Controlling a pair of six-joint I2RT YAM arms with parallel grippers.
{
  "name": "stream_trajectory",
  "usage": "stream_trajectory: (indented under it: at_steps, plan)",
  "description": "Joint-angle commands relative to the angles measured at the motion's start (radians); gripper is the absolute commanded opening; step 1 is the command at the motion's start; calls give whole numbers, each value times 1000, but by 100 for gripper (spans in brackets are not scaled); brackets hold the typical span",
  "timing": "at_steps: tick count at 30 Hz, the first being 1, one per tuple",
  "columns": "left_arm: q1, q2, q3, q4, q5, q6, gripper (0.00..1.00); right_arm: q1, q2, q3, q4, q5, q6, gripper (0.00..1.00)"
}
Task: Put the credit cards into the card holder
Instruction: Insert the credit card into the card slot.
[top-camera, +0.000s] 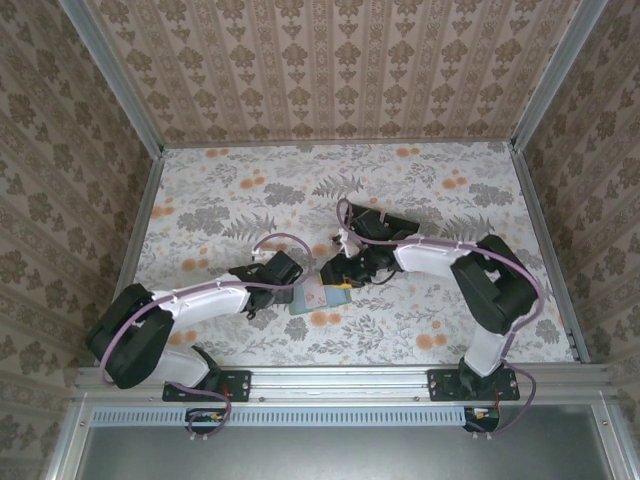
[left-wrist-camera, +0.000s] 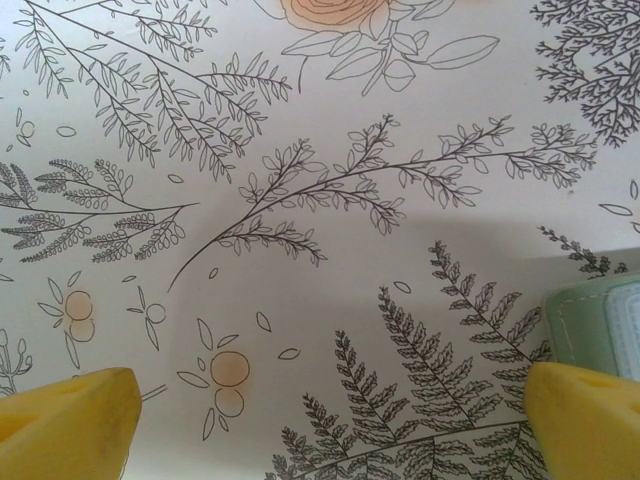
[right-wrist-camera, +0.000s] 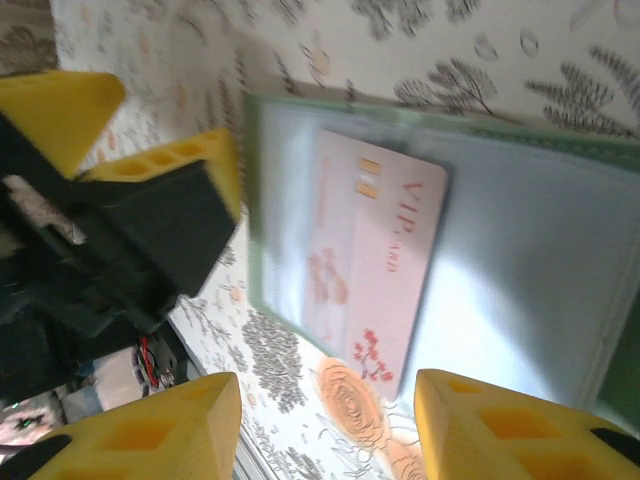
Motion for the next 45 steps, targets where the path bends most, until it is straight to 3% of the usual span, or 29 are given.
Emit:
stream_trajectory:
  at_steps: [1,4,9,12,23,45]
  plan:
    - [14,17,28,-18,2,-12,100,17,-89,-4,-85,135,-20,50]
    - [26,8,24,-35,-6,-18,100,47,-102,5,-115,226,-22,41]
    - [47,10,20,-51,1,-31,100,115,-59,58,-152,369,-22,17]
    - [52,22,18,-46,5,-33,100,145,-15,90,-157,407,-21,12]
    - [63,61,6,-18,14,-25,100,164,96,131,-125,436,-5,8]
    - [100,119,-5,53,46,-3,100,200,183,188,-17,310,83,8]
